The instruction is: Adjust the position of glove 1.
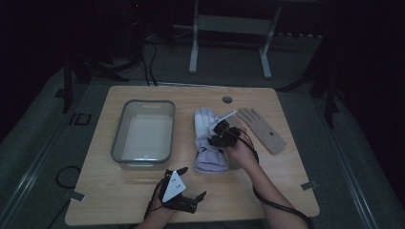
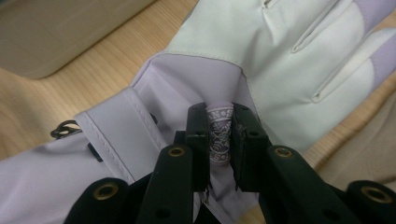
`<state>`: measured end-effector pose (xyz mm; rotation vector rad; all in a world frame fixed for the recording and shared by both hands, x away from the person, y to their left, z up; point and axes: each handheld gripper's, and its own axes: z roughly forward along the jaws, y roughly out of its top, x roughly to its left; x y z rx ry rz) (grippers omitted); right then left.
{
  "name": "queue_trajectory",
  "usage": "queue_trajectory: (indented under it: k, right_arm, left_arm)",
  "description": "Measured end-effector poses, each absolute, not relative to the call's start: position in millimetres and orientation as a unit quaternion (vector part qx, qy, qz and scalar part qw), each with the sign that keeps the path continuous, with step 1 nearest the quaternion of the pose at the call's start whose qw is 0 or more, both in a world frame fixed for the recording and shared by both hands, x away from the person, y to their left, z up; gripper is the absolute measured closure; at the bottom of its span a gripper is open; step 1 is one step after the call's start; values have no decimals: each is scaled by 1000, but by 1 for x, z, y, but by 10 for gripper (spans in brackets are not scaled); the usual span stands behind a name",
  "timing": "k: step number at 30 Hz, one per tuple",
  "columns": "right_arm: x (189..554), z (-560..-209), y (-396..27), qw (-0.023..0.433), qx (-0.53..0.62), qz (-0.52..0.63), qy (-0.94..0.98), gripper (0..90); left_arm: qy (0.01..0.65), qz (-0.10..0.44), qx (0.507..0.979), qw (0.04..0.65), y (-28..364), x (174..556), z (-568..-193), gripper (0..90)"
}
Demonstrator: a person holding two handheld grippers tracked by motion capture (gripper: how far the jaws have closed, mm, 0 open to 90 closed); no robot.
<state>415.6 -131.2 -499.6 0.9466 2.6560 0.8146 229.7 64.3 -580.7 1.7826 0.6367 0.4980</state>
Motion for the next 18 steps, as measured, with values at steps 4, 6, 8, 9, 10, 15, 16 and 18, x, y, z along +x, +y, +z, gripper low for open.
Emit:
queue_trajectory:
  k: [4, 6, 8, 9, 10, 15, 16, 18]
  right_arm:
    - [418, -510, -128, 99, 318, 270, 903, 785]
    - [416, -512, -126, 103, 309, 267, 907, 786]
    - [414, -512, -128, 92, 297, 270, 911, 786]
    - [413, -512, -129, 91, 295, 272, 911, 786]
    - [410, -512, -130, 91, 290, 271, 913, 786]
    - [402, -512, -138, 88, 288, 279, 912, 754]
    - [401, -512, -138, 88, 288, 279, 912, 724]
    - [400, -510, -139, 89, 288, 286, 910, 680]
  left_arm:
    - [270, 212, 755, 558, 64, 229, -581, 0]
    - [271, 212, 755, 559, 64, 230, -581, 0]
    - [271, 212, 754, 559, 64, 230, -581, 0]
    - [272, 212, 755, 558, 64, 230, -581, 0]
    - [272, 211, 755, 559, 64, 230, -581, 0]
    - [277, 213, 754, 557, 64, 230, -581, 0]
    - [278, 213, 753, 556, 64, 230, -581, 0]
    - [283, 215, 751, 557, 65, 231, -581, 0]
